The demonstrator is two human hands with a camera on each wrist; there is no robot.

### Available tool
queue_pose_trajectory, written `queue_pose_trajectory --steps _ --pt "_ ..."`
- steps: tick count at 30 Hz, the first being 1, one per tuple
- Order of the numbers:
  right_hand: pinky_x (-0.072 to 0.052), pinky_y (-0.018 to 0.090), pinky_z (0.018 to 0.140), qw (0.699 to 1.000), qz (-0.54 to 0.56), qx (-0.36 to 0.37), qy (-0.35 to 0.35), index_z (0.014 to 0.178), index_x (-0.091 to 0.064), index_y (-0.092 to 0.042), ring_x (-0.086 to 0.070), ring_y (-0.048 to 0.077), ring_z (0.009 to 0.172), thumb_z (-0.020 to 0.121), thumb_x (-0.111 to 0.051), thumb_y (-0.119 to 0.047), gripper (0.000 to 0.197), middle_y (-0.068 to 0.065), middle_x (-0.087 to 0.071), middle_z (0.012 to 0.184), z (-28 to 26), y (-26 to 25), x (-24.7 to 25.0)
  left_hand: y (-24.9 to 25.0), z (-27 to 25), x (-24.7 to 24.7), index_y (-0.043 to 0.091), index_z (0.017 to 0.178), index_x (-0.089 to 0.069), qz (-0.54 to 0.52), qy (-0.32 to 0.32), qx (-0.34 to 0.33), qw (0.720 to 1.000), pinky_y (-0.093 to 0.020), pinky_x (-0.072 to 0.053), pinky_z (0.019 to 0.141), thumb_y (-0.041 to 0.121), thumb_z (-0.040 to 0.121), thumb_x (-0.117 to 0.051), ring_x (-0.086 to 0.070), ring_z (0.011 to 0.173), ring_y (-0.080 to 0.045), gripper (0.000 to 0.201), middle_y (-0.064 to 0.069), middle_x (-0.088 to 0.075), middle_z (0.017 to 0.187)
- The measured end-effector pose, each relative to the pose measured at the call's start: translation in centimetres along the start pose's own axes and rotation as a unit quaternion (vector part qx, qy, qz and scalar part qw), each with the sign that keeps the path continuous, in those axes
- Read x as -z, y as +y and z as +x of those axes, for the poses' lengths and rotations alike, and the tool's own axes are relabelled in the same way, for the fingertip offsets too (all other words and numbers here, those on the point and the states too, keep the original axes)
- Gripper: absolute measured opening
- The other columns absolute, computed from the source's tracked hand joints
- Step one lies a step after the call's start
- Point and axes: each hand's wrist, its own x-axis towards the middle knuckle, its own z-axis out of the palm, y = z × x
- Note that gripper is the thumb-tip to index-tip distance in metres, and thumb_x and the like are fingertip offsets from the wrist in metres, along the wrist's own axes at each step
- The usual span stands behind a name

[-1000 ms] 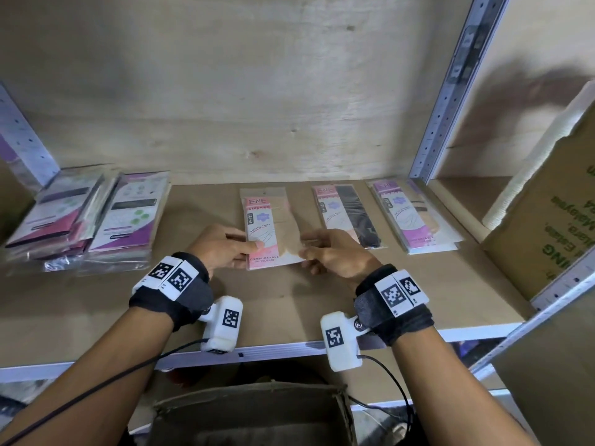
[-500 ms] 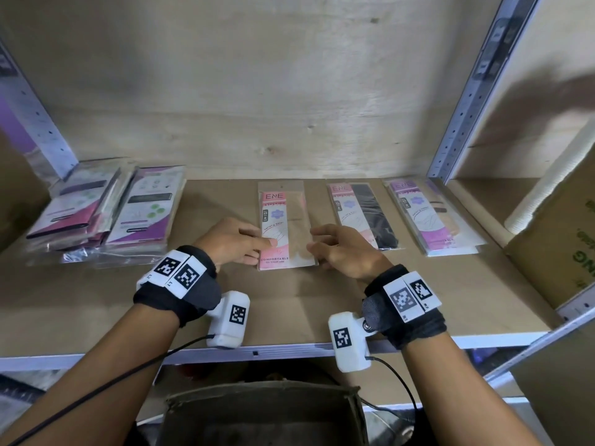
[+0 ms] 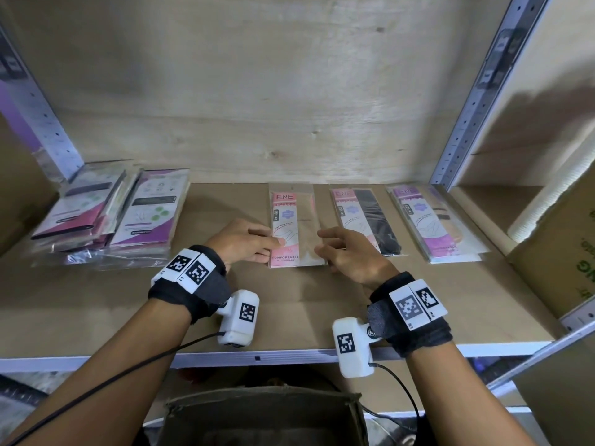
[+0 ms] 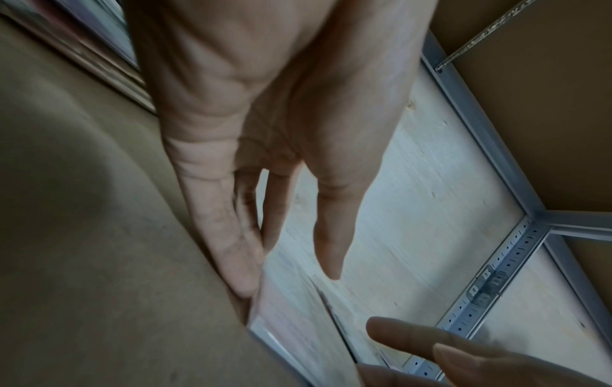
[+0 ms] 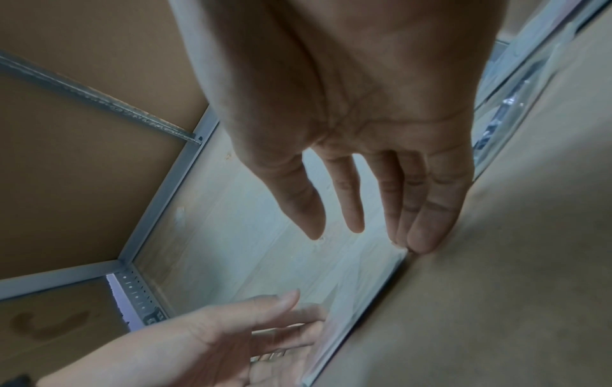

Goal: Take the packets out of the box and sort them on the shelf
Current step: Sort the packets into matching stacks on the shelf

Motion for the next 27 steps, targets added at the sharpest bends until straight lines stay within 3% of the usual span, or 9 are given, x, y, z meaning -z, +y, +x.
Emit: queue_pose_trajectory --steps 3,9,12,16,20,22,24,27 --pt "-0.049 0.047 0.101 1.0 -0.004 -0.003 0.003 0.133 -0.054 -0.018 -0.063 0.022 0.105 0.091 -0.065 -0.025 0.044 0.0 -0.066 0.103 0.1 0.1 0.2 0.0 0.0 -0.1 0.006 0.123 -0.065 -0.004 -0.004 -0.001 1.0 -0.02 -0.061 0.072 0.014 0.084 -0.078 -0.072 0.09 -0.018 0.042 -0.012 -0.073 0.111" --pt "-0.047 0.049 0.103 1.0 -0.015 0.0 0.002 0.133 -0.053 -0.018 -0.059 0.021 0.097 0.091 -0.065 -0.026 0.044 0.003 -0.064 0.102 0.2 0.2 0.4 0.1 0.1 -0.2 0.005 0.125 -0.063 -0.006 -0.008 -0.002 1.0 -0.02 -0.061 0.072 0.014 0.083 -0.079 -0.073 0.087 -0.015 0.046 -0.011 -0.073 0.11" --pt "-0.047 0.047 0.103 1.0 -0.021 0.001 0.002 0.132 -0.053 -0.017 -0.06 0.025 0.104 0.091 -0.065 -0.024 0.043 0.005 -0.063 0.108 0.0 0.0 0.5 0.1 0.1 0.1 0.006 0.126 -0.062 -0.001 0.001 0.0 1.0 -0.024 -0.06 0.078 0.017 0.082 -0.08 -0.072 0.092 -0.018 0.049 -0.011 -0.071 0.111" --pt "-0.049 0.041 0.1 0.998 -0.032 0.027 0.045 0.124 -0.059 -0.018 -0.06 0.021 0.11 0.09 -0.066 -0.023 0.035 0.002 -0.061 0.117 -0.5 -0.3 0.5 0.3 -0.5 1.8 0.012 0.126 -0.058 -0.005 0.038 -0.005 0.999 -0.023 -0.06 0.073 0.023 0.08 -0.083 -0.073 0.093 -0.021 0.053 -0.01 -0.069 0.11" --pt "-0.054 0.039 0.092 0.995 0.003 0.062 0.073 0.109 -0.068 -0.018 -0.063 0.016 0.099 0.091 -0.064 -0.017 0.018 -0.003 -0.065 0.105 -1.2 -1.1 -0.3 0.3 -1.9 5.3 0.01 0.124 -0.061 -0.024 0.092 -0.022 0.995 -0.02 -0.061 0.072 0.025 0.083 -0.08 -0.073 0.093 -0.02 0.047 -0.008 -0.069 0.114" --pt "-0.057 0.037 0.085 0.995 0.023 0.077 0.057 0.103 -0.069 -0.014 -0.065 0.019 0.094 0.091 -0.063 -0.012 0.013 0.0 -0.068 0.1 -1.4 -2.3 -1.4 0.2 -2.9 8.0 0.013 0.122 -0.064 -0.034 0.123 -0.034 0.991 -0.022 -0.06 0.075 0.026 0.086 -0.077 -0.073 0.094 -0.02 0.041 -0.005 -0.07 0.115" --pt "-0.055 0.033 0.071 0.994 0.048 0.088 0.035 0.1 -0.068 -0.006 -0.065 0.023 0.081 0.092 -0.061 -0.007 0.011 0.01 -0.07 0.093 -1.3 -3.8 -3.2 0.0 -3.9 10.7 0.015 0.12 -0.066 -0.04 0.156 -0.045 0.986 -0.027 -0.059 0.081 0.026 0.088 -0.075 -0.074 0.094 -0.02 0.035 -0.003 -0.071 0.114" --pt "-0.047 0.024 0.056 0.993 0.063 0.099 -0.023 0.103 -0.064 0.003 -0.059 0.021 0.068 0.095 -0.056 -0.005 0.014 0.012 -0.067 0.079 -0.8 -6.1 -6.5 -0.5 -5.7 14.7 0.02 0.105 -0.073 -0.065 0.215 -0.064 0.972 -0.026 -0.062 0.075 0.018 0.088 -0.074 -0.076 0.089 -0.022 0.017 -0.004 -0.075 0.106"
